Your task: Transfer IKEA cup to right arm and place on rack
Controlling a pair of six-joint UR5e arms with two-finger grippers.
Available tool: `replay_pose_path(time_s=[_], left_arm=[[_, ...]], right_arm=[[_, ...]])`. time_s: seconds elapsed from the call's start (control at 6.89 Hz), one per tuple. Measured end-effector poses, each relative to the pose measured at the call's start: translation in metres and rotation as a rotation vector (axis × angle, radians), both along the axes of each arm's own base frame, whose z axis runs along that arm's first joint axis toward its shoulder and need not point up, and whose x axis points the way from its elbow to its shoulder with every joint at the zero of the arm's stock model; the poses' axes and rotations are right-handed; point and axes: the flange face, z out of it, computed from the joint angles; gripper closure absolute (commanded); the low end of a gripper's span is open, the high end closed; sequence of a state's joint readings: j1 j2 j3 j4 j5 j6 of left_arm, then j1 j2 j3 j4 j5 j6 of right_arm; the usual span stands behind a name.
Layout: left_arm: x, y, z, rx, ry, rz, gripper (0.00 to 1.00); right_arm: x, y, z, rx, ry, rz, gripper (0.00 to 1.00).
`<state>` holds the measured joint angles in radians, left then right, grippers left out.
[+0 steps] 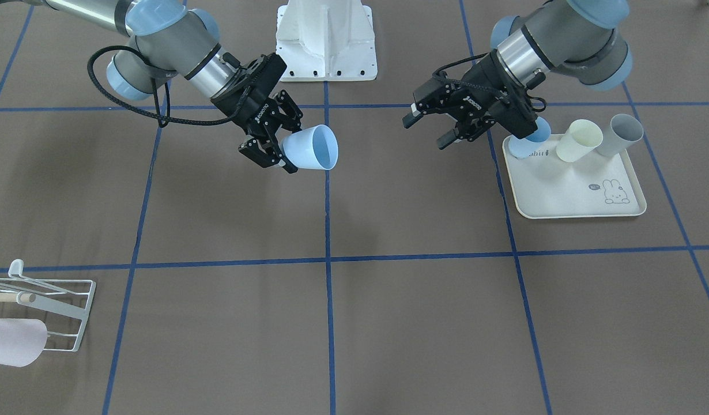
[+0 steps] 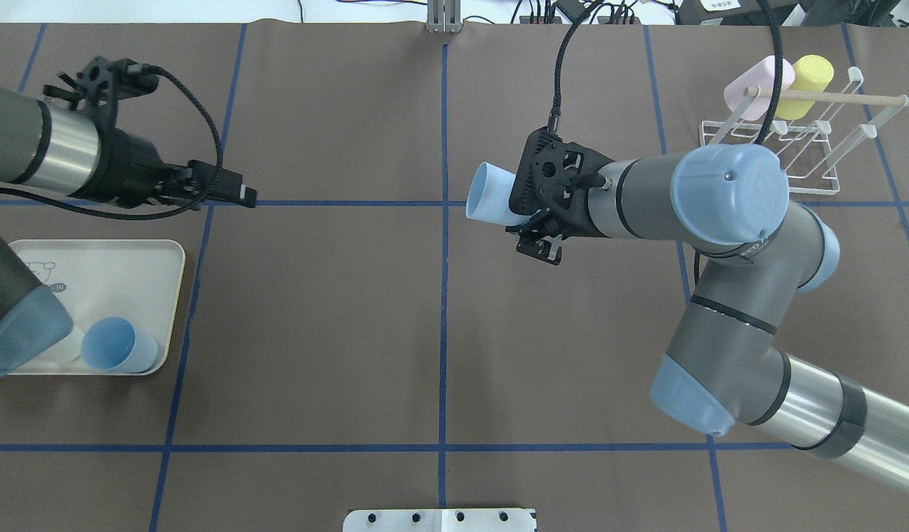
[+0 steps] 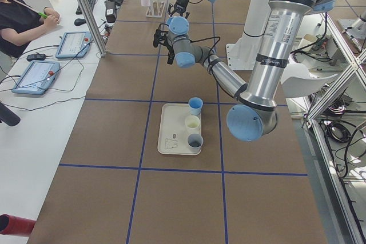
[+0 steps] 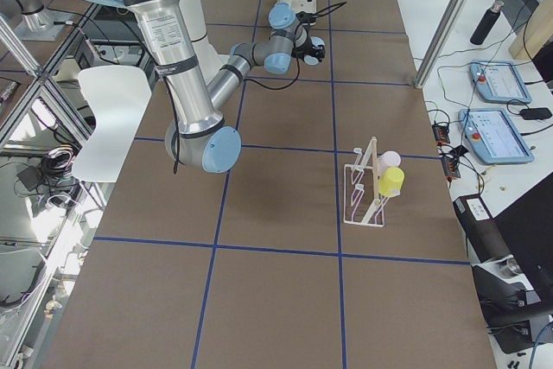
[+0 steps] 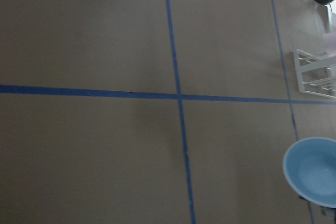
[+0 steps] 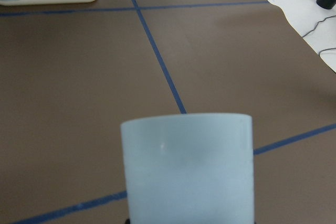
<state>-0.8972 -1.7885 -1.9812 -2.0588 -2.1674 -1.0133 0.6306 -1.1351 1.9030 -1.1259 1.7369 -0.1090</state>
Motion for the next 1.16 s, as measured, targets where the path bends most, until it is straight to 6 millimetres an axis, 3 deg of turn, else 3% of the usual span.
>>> replay_pose_path(time_s=[0.29, 0.58, 0.87, 1.16], left_arm=[[-0.084, -0.005, 0.072, 0.116, -0.194, 0.005, 0.0], [-0.147, -0.003, 0.122, 0.187, -0.305, 0.006, 0.0], [-0.184, 0.002, 0.152, 0.208, -0.35, 0.013, 0.0], [-0.194, 0.004, 0.164, 0.203, -0.34, 0.029, 0.0]], right_arm=[[0.065, -0.049, 0.016, 0.146, 0.265, 0.011, 1.0], [0.15, -0.105, 0.035, 0.392, 0.589, -0.05, 1.0], [0.233, -0.15, 0.06, 0.577, 0.906, -0.164, 1.0], [0.282, -0.179, 0.086, 0.685, 1.188, -0.273, 1.0]])
